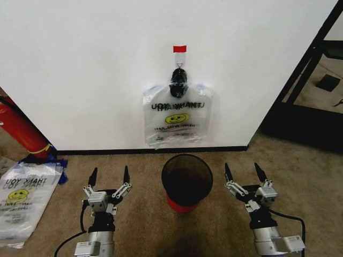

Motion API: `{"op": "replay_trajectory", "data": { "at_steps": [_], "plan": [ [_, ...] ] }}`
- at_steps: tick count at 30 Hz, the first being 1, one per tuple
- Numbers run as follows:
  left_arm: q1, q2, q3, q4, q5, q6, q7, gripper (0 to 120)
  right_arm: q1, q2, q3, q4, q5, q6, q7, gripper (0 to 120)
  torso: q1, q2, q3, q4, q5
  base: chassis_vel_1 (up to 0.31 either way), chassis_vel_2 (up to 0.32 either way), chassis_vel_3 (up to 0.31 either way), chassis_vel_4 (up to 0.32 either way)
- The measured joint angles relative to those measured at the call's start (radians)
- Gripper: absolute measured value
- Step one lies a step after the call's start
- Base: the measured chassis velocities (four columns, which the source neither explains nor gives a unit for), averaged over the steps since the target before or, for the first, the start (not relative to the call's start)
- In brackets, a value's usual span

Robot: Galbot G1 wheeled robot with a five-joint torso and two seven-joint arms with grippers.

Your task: Pick up the garbage bag from the wall and place it over the trash bin.

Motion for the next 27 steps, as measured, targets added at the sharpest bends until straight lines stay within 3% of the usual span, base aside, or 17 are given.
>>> {"op": "replay_trajectory", "data": {
  "at_steps": [20,23,27],
  "plan": [
    [-0.003,0.002,-0.001,0.010,-0.001,0.002,0.001,100,0.034,-0.020,-0.010,-0.031,-0.017,-0.011,0.004,100,0.000,0.000,0.000,-0.0001,0.0000,0.000,0.000,0.000,0.000],
    [-0.004,0.001,0.001,0.016,0.000,0.002,0.002,100,0.055,-0.038,-0.013,-0.035,-0.005,-0.020,-0.001,100,0.000,0.000,0.000,-0.0001,0.0000,0.000,0.000,0.000,0.000],
    [-0.001,0.002,0.002,0.023,0.006,0.002,0.003,100,0.182,-0.147,-0.039,-0.059,0.141,-0.070,-0.055,100,0.000,0.000,0.000,0.0002,-0.0001,0.000,0.000,0.000,0.000]
  ]
}}
